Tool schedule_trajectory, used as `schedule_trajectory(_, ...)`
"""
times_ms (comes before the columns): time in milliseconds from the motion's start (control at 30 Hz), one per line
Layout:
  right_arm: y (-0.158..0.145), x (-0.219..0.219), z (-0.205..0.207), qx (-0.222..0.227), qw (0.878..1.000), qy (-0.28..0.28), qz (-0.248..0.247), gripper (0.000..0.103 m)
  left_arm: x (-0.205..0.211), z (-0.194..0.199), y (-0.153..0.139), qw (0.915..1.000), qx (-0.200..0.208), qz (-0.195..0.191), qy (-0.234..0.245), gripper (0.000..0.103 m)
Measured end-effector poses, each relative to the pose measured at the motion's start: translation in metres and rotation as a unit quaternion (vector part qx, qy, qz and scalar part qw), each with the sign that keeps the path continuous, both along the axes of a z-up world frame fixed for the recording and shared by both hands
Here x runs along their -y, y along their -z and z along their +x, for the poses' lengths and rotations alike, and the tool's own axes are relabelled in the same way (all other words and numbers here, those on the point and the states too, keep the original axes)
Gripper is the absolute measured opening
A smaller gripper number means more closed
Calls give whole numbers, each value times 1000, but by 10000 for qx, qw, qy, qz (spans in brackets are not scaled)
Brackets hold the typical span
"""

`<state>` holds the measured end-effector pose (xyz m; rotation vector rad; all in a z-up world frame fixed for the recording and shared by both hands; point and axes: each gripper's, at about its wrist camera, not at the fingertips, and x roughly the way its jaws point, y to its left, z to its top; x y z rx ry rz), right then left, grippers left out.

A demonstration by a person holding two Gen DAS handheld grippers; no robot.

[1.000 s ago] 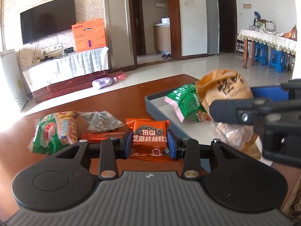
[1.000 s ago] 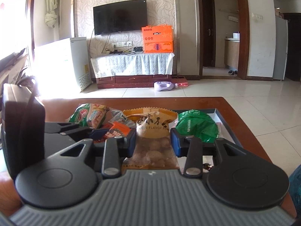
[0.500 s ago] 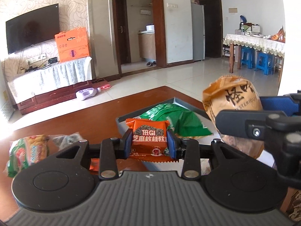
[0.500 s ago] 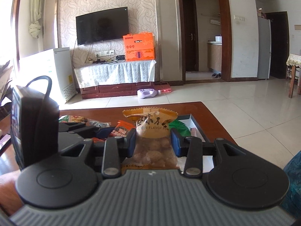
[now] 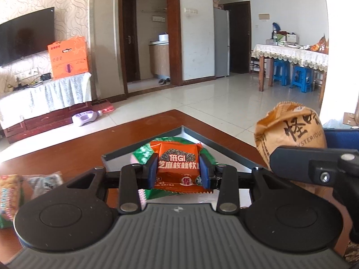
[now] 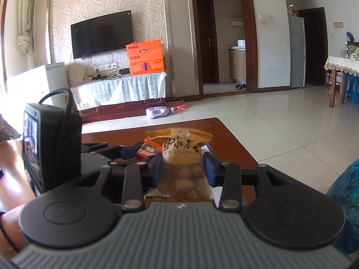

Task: Organize snacks
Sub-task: 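Lower the biscuit packet and bread bag into the box and open both tools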

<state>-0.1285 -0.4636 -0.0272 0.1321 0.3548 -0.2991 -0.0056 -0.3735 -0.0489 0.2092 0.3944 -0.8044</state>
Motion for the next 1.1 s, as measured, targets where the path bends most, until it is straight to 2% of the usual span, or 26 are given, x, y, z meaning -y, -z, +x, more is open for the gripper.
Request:
schedule_trajectory(167,5,4,6,-150,9998,75,58,41,16,8,16,9993,-312,147,117,43)
schedule_trajectory(367,6,6,9,-213,9997,67,93,41,27,3,34,9985,-313,394,216,46)
schedule_trajectory(533,8,13,22,-256,9996,47,137,41,27,3,42,9985,-303,436,149,48)
schedule_trajectory(667,15,19,36,-348,9992,17,211,42,23,0,48,9981,-282,480,274,50)
schedule_trajectory(800,23,30,52,-451,9985,5,308,42,21,-6,54,9976,-122,619,285,54)
schedule_trajectory(1000,32,27,68,-646,9978,-92,140,42,21,-12,57,9963,24,751,425,58)
schedule_trajectory(1100,35,28,72,-695,9975,-55,78,42,18,-14,57,9964,20,696,491,60)
